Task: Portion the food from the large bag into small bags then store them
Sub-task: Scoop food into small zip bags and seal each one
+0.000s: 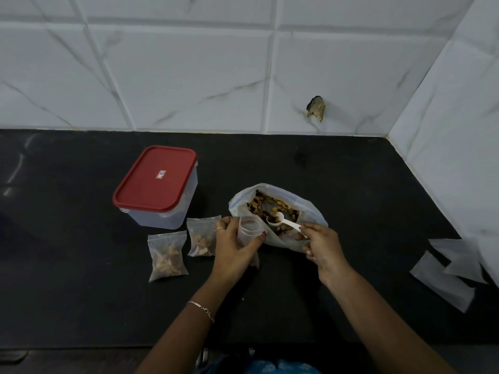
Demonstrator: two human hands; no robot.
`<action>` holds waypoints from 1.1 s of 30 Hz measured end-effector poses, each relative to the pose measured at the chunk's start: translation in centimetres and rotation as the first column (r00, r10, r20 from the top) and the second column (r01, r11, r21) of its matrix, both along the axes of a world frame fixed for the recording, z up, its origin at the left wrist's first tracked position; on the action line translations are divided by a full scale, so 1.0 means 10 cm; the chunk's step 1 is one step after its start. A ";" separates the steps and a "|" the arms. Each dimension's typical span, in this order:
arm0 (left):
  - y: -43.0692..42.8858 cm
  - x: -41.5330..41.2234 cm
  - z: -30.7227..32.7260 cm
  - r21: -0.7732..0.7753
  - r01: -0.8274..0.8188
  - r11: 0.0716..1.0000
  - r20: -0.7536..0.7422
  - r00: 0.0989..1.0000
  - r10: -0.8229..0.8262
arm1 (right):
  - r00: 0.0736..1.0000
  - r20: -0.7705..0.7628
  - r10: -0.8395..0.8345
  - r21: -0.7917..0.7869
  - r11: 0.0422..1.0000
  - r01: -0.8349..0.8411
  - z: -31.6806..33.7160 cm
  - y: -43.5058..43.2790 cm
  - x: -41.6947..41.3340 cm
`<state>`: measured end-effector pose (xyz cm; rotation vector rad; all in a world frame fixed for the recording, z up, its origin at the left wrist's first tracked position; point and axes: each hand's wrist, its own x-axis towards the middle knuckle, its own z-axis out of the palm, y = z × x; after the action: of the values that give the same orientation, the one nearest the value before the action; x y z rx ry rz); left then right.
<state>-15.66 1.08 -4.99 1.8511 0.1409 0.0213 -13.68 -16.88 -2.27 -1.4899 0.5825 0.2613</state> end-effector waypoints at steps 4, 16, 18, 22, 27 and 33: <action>-0.05 0.08 0.10 0.103 -0.029 0.994 0.131 0.991 0.015 | 0.998 0.056 -0.013 0.016 1.000 0.012 0.18 -0.07 0.00; -0.22 0.41 0.36 0.081 0.005 0.997 0.214 0.976 -0.023 | 0.899 0.404 0.167 -0.202 0.975 -0.090 0.73 -0.11 0.00; -0.25 0.43 0.39 0.073 0.016 0.997 0.208 0.978 -0.031 | 0.801 0.497 0.334 -0.463 0.883 -0.081 0.75 -0.11 0.00; -0.28 0.46 0.45 0.044 -0.004 0.999 0.196 0.981 -0.004 | 0.535 0.488 0.690 -0.862 0.477 0.171 0.73 -0.12 -0.01; -0.26 0.48 0.47 0.016 -0.008 1.000 0.185 0.983 0.005 | 0.375 0.416 0.828 -0.881 0.265 0.392 0.73 -0.12 0.00; -0.24 0.49 0.46 0.000 -0.007 1.000 0.158 0.987 0.007 | 0.428 0.623 0.655 -0.780 0.560 0.279 0.66 -0.10 -0.01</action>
<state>-10.78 -1.30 -0.44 1.8419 0.0369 0.1733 -13.77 -17.87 4.29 -2.3251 -0.5437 -0.7609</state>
